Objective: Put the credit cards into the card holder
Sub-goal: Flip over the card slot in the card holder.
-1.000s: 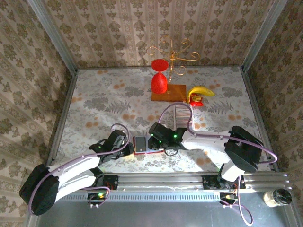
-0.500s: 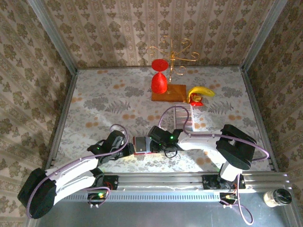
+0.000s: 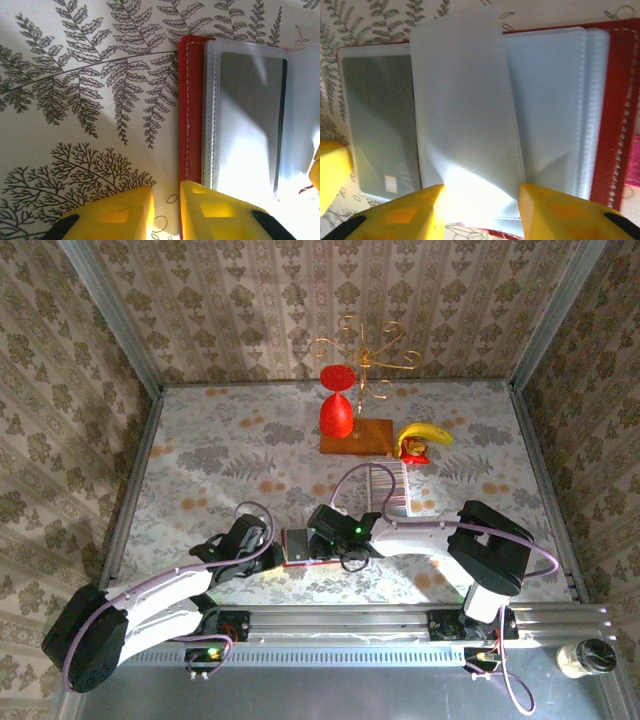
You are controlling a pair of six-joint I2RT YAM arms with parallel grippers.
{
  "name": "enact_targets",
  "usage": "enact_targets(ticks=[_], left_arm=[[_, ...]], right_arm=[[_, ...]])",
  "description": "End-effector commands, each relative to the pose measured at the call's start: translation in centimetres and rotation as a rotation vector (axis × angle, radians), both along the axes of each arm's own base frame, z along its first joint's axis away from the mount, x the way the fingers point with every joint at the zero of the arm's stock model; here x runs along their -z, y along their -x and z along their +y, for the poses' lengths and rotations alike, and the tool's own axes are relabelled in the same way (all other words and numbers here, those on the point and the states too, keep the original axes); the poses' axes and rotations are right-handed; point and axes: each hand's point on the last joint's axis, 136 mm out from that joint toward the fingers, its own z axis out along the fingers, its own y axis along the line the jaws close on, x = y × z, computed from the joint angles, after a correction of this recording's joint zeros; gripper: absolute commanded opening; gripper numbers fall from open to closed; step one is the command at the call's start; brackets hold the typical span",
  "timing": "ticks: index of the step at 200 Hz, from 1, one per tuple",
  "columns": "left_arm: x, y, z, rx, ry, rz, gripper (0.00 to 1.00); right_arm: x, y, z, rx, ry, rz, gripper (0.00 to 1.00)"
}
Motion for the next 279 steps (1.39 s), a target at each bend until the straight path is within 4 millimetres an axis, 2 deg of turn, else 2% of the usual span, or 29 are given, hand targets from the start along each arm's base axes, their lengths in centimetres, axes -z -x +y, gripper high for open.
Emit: enact_targets(ticks=[1,64,161,183,217,240,260,279], left_arm=[[1.0,0.6,-0.8,0.028,0.030,0.035,0.20],[1.5,0.9,-0.6,0.026,0.024,0.046,0.11],[1.8,0.8,-0.6,0.028,0.013,0.049,0.07],[1.6,0.8,0.1,0.013,-0.014,0.036,0.09],[0.9,0.7,2.0,-0.023,-0.082,-0.003,0.19],[0.1,0.8,3.3,-0.062,-0.105,-0.030,0.22],[-0.5,0.8,5.0,-0.115,-0.142,-0.056,0.23],[-1.4,0.7,6.4,-0.157,-0.163,-0.097,0.25]], right_arm=[[0.5,0.1,0.9,0.018,-0.028,0.025,0.43],[-1.0,-0.9,3.5,0.042,-0.172,-0.007,0.43],[-2.2,-1.3,6.1,0.058,-0.301,-0.028,0.43],[-2.5,-1.3,6.6,0.061,-0.334,-0.025,0.43],[-2.5,-1.4,6.7,0.068,-0.338,-0.026,0.43],[-2.5,-1.4,7.1,0.063,-0.344,-0.022,0.43],[-2.8,-1.6,7.9,0.053,-0.369,-0.023,0.43],[-4.1,-1.8,9.3,0.029,-0.435,-0.032,0.43]])
